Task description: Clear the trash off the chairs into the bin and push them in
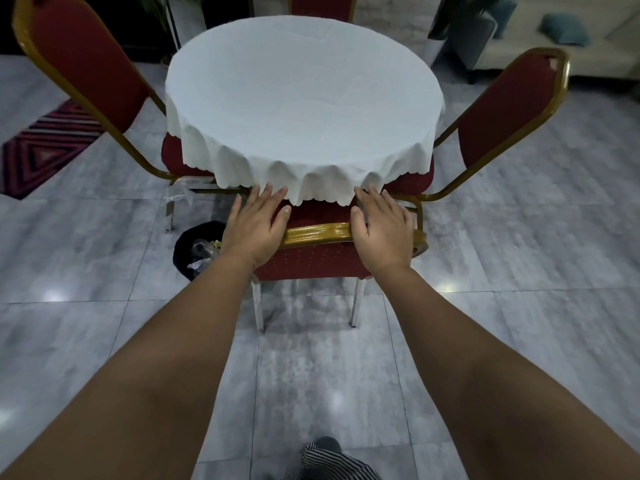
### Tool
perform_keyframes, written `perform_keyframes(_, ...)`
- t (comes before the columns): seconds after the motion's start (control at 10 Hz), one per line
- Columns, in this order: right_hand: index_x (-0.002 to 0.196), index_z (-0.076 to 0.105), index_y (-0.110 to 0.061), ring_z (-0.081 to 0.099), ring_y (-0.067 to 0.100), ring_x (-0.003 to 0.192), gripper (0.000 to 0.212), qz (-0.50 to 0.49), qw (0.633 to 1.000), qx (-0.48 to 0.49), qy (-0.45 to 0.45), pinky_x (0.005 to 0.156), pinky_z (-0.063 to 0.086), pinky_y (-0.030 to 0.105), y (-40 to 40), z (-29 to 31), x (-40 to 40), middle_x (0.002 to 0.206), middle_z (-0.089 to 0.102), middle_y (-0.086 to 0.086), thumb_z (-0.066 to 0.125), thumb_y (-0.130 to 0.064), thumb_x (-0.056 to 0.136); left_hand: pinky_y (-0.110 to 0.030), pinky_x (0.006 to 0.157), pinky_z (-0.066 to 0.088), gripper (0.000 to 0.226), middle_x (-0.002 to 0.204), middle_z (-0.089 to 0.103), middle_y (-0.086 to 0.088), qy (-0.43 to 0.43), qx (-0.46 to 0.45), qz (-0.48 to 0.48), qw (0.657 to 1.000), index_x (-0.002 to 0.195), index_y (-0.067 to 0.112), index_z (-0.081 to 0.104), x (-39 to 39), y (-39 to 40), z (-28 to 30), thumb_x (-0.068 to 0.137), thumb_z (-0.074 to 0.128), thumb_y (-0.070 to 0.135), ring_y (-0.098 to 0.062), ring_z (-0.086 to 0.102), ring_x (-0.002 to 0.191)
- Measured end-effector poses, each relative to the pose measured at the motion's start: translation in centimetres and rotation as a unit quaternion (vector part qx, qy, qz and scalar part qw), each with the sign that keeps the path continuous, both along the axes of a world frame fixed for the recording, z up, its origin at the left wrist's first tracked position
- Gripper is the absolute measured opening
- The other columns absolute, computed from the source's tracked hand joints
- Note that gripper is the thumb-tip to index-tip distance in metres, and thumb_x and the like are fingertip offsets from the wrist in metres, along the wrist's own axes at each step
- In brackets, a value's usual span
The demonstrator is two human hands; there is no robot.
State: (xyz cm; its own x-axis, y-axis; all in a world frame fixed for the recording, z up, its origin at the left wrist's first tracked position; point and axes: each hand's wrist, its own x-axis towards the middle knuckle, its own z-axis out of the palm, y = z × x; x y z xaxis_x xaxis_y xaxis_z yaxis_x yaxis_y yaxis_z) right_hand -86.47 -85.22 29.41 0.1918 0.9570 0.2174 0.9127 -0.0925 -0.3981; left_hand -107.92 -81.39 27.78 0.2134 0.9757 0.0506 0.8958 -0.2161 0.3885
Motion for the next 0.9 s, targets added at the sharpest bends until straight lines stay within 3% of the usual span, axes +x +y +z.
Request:
perform_keyframes(0.2, 0.145, 0.047, -0.031, 0.027, 0.014, 0.147, 0.067, 0.004, 1.000, 0.004, 0.000, 0.120, 0.018, 0.043, 0.1, 0.0, 0.1, 0.156, 0.040, -0.006, 0.015, -0.051, 0.089, -0.044, 0.124, 0.000, 0.062, 0.164, 0.019, 0.000, 0.012, 0.006, 0.014, 1.000, 0.155, 0.030, 0.023, 0.1, 0.2, 0.0, 0.098, 0.011, 0.050, -0.016, 0.005, 0.153)
perform_keyframes(0.4, 0.149, 0.041, -0.029, 0.021, 0.016, 0.150, 0.063, 0.017, 0.999, -0.035, -0.017, 0.121, 0.013, 0.046, 0.2, 0.4, 0.3, 0.159, 0.034, -0.002, 0.018, -0.047, 0.093, -0.046, 0.123, -0.005, 0.058, 0.166, 0.008, 0.000, 0.062, -0.030, 0.026, 0.997, 0.157, 0.032, 0.014, 0.4, -0.1, 0.2, 0.102, 0.009, 0.049, -0.017, -0.003, 0.153)
perform_keyframes(0.6, 0.157, 0.020, -0.023, 0.005, 0.018, 0.153, 0.061, 0.022, 0.990, -0.126, -0.053, 0.124, 0.000, 0.043, -0.4, 1.5, 0.3, 0.166, 0.015, 0.001, 0.018, -0.048, 0.101, -0.043, 0.123, -0.009, 0.068, 0.166, -0.005, -0.003, 0.108, -0.066, 0.037, 0.991, 0.158, 0.019, 0.002, 0.6, -1.1, 2.2, 0.100, 0.004, 0.054, -0.019, -0.010, 0.153)
perform_keyframes(0.9, 0.159, 0.006, -0.019, -0.003, 0.019, 0.154, 0.068, 0.024, 0.992, -0.111, -0.060, 0.124, -0.001, 0.042, -1.2, 7.2, -0.3, 0.167, 0.000, 0.001, 0.011, -0.055, 0.101, -0.041, 0.123, -0.010, 0.068, 0.165, -0.012, -0.003, 0.108, -0.021, 0.015, 0.994, 0.157, 0.016, -0.005, 1.5, -0.8, 9.9, 0.101, 0.006, 0.054, -0.018, -0.016, 0.152)
